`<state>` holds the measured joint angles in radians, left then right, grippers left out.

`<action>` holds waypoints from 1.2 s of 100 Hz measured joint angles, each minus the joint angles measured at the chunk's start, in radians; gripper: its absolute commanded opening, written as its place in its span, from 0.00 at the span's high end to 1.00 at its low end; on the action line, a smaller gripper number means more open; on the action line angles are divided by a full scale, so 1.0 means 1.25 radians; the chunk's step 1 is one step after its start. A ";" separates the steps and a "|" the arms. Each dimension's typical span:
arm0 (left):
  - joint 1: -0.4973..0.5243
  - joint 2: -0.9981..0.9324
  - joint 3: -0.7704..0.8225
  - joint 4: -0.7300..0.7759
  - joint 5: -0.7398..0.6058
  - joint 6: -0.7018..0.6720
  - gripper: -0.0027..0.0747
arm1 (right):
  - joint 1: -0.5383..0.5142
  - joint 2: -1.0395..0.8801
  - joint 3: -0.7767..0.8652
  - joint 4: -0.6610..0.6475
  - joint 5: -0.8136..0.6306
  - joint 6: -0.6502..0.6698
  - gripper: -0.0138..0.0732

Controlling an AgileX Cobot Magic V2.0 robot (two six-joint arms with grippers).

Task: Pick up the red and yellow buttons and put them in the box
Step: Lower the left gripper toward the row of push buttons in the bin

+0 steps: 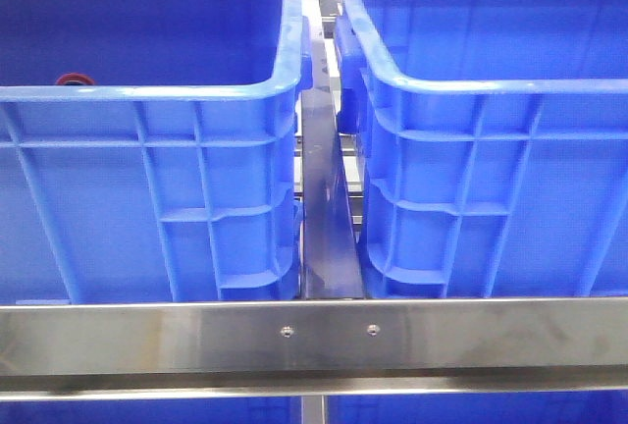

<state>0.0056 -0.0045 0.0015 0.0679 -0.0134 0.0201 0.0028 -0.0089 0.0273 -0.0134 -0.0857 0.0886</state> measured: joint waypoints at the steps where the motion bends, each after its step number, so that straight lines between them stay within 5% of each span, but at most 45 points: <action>1: 0.000 0.000 0.000 0.000 0.000 0.000 0.99 | 0.000 0.000 0.000 0.000 0.000 0.000 0.92; 55: 0.000 0.000 -0.055 -0.011 0.040 0.000 0.99 | 0.000 0.000 0.000 0.000 0.000 0.000 0.92; 75: 0.000 0.069 -0.240 -0.042 0.151 0.000 0.99 | 0.000 0.000 0.000 0.000 0.000 0.000 0.92; 104: 0.000 0.351 -0.577 -0.047 0.467 0.000 0.99 | 0.000 0.000 0.000 0.000 0.000 0.000 0.92; 120: 0.000 0.470 -0.674 -0.047 0.531 0.000 0.99 | 0.000 0.000 0.000 0.000 0.000 0.000 0.92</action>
<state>0.0056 0.5829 -0.8409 0.0093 0.6503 0.0201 0.0028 -0.0089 0.0273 -0.0134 -0.0857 0.0886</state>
